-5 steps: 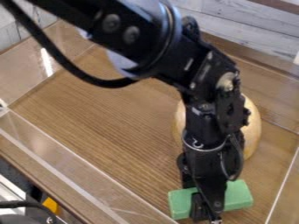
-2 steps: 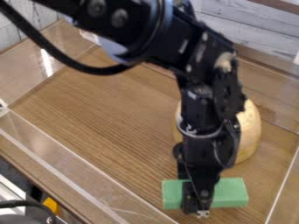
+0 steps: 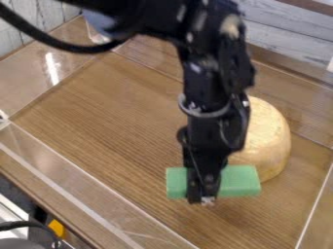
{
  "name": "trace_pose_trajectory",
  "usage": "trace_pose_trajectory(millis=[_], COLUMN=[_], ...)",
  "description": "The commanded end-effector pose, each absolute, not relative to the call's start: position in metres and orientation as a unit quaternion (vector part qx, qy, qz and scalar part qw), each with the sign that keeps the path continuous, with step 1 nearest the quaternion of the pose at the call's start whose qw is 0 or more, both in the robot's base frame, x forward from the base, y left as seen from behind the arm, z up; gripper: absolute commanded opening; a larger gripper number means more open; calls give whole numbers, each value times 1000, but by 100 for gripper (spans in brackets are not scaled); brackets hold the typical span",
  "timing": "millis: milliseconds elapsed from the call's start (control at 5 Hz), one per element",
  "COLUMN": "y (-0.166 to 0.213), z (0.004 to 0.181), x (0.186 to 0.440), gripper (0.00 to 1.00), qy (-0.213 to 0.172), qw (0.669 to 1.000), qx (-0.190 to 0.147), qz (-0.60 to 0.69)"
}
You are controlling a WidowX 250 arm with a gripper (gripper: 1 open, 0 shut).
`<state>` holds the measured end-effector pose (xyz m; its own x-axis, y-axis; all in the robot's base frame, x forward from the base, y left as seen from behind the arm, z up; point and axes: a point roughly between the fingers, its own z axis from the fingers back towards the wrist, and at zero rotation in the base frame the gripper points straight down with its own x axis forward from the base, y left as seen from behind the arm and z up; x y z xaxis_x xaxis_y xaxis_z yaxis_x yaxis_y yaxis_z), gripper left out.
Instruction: Put the green block in the brown bowl
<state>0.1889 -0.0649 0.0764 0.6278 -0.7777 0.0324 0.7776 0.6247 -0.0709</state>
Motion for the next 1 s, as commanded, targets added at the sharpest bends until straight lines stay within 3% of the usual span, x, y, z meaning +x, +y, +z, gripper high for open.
trace_pose_trajectory(millis=[0, 200, 600, 800], y=[-39, -15, -54, -71], z=[101, 103, 79, 67], x=[203, 208, 204, 206], gripper=[0, 0, 0, 0], qy=[-22, -23, -25, -23], qw=[917, 931, 915, 929], qx=[-13, -2, 3, 8], qz=[-399, -363, -403, -369])
